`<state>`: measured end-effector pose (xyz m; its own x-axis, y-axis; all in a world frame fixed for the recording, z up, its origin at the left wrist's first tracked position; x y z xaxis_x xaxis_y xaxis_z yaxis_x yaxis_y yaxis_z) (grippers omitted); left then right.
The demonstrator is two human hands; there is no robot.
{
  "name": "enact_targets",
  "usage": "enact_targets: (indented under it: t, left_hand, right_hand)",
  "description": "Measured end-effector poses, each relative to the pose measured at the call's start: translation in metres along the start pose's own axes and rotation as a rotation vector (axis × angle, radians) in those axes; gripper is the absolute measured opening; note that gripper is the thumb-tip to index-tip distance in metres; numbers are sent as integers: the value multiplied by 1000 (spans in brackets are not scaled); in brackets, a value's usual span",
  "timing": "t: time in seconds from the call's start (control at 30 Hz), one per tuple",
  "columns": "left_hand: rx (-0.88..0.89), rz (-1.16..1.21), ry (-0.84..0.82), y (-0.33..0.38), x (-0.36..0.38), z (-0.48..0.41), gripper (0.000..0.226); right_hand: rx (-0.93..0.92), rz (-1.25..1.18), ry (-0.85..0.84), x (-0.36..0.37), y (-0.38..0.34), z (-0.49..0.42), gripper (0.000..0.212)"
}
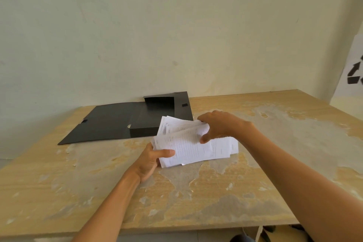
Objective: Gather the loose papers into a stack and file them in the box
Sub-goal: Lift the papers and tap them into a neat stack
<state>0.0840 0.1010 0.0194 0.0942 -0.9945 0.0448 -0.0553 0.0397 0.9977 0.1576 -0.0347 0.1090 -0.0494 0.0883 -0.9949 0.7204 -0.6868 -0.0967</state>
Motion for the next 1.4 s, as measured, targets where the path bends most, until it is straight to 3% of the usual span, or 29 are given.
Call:
enact_targets:
  t: [0.2,0.43,0.67,0.83,0.93,1.3,1.4]
  left_hand:
    - [19,-296,-81,15,4,-5,60]
    - [51,-207,29,14,-9,-7,53]
    - [109,-94,157,10,-24,-3,72]
    - [102,-172,57,16,-6,-8,68]
    - [123,-134,136,15,-15,-9,76]
    - [78,-186,54,12,0,-7,42]
    - [60,-197,65,12,-3,-9,33]
  right_hand:
    - [-14,-41,33,-1,-2,0,57]
    - [-32,-55,80,-3,-2,1,59]
    - [-138,173,122,-3,-20,1,49]
    - [-209,236,172,-2,-35,-5,57]
    - [-210,219,193,-1,-36,-4,57]
    - [-146,223,268,2,-21,2,65]
    - [-106,68,313,-7,-5,10,69]
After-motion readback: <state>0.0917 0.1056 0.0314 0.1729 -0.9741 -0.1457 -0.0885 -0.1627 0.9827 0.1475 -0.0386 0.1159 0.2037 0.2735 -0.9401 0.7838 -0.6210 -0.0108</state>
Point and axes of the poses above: each hand's wrist, its own z-axis away from the middle knuckle, its own x-axis out of the palm, y = z × x, the point moved 10 cm from there along -z, towards the middle knuckle, and after that the axes turned 1 degree about x, right-handed, at the moved point
